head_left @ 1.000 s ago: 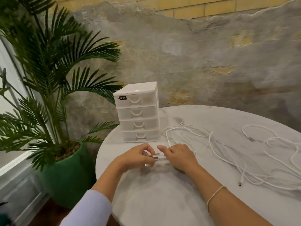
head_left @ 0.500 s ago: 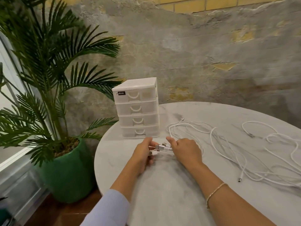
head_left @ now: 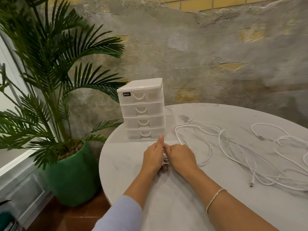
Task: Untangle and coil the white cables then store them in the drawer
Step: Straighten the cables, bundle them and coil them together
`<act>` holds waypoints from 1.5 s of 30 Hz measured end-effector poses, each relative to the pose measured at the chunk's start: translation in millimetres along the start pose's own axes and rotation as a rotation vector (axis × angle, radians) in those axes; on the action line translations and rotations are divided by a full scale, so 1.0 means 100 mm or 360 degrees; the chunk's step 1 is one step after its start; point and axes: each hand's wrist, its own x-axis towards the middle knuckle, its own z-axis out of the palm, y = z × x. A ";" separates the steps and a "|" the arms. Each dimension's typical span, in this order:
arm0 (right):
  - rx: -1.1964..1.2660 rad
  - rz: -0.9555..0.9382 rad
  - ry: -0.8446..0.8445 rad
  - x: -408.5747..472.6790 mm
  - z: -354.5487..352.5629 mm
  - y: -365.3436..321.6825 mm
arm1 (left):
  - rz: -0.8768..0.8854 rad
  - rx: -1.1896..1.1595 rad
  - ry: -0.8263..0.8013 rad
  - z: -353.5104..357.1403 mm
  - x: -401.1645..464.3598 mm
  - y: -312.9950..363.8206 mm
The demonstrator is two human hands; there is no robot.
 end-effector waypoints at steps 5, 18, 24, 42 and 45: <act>0.0200 -0.0010 -0.0017 -0.06 -0.05 -0.07 | 0.0133 0.0068 0.0192 0.02 0.05 -0.03; 0.0399 0.0164 -0.0001 -0.06 -0.03 -0.07 | 0.0180 0.0148 0.0241 0.07 0.09 -0.09; 0.0645 0.0013 -0.0111 -0.09 -0.02 -0.10 | 0.0264 0.0278 0.0479 0.02 0.11 -0.03; 0.0131 -0.0322 -0.0592 -0.08 -0.17 -0.03 | -0.0081 0.0254 0.0594 -0.25 0.27 -0.04; 0.0133 -0.0255 -0.0453 -0.05 -0.17 0.06 | -0.0164 0.0224 0.0352 -0.25 0.31 -0.09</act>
